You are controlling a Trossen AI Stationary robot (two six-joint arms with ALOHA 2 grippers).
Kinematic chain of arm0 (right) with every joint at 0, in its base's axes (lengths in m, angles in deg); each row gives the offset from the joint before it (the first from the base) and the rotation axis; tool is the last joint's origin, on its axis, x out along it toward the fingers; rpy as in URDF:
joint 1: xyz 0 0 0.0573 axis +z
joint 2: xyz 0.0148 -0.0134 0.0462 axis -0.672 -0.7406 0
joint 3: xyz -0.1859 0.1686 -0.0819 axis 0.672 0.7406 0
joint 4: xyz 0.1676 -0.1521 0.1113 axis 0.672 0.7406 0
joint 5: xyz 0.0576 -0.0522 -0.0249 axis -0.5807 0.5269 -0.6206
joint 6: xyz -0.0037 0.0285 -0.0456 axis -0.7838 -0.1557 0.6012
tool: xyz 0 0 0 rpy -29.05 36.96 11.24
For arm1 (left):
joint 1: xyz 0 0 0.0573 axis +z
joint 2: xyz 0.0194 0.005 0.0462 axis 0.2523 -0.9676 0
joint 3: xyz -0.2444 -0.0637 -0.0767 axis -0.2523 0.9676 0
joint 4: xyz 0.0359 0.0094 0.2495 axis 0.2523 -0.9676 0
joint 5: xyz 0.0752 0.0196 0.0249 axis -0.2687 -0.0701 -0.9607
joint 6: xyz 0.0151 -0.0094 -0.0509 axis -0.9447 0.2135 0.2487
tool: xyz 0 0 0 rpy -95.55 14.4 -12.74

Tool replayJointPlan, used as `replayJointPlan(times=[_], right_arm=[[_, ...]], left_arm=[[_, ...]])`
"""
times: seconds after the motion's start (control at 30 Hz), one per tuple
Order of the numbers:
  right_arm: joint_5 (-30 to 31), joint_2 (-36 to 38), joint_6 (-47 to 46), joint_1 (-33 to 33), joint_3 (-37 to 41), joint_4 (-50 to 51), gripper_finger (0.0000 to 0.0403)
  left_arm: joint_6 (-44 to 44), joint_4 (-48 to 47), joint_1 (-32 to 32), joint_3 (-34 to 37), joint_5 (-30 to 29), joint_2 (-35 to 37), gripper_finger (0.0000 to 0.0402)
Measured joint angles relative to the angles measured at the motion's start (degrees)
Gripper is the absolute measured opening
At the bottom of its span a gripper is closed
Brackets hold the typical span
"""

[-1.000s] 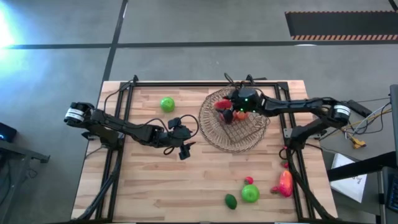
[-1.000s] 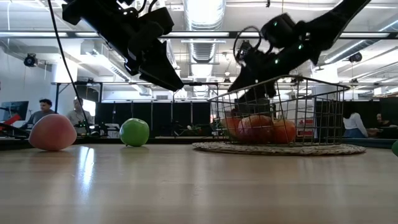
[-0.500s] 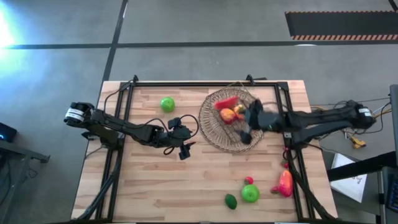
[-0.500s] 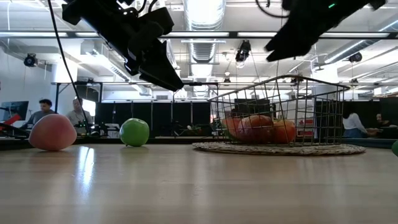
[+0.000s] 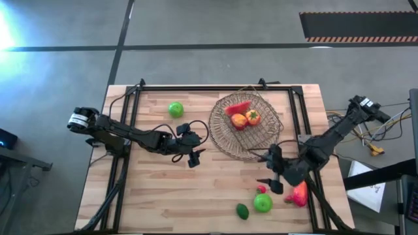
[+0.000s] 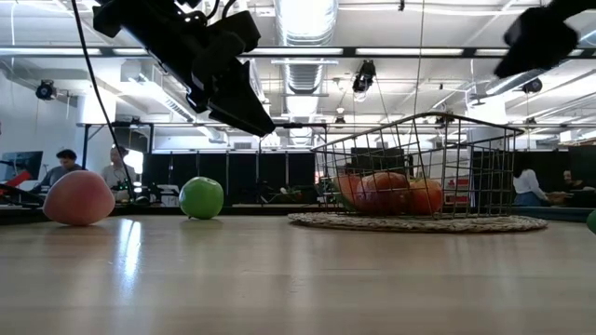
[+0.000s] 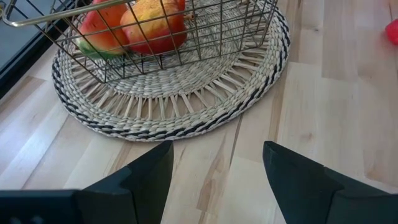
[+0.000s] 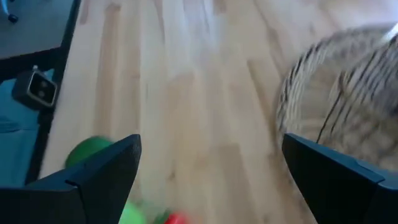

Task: Build produce basket
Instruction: Put the pink peach into the gold mesh basket

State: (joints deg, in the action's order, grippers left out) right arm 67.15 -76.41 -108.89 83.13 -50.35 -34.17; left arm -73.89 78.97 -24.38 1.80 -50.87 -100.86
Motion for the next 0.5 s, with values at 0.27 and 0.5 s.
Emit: replayJointPlan(times=[0.27,0.5], right_arm=[[-0.2,-10.46,-18.07,5.39,-11.52,24.06,0.0381],[-0.12,-21.2,-19.46,5.49,-19.17,31.63,0.0381]], left_arm=[[0.02,-0.24,0.0,-0.01,-0.01,0.0,0.0231],[10.15,-17.88,1.34,-0.24,-10.98,2.96,0.0231]])
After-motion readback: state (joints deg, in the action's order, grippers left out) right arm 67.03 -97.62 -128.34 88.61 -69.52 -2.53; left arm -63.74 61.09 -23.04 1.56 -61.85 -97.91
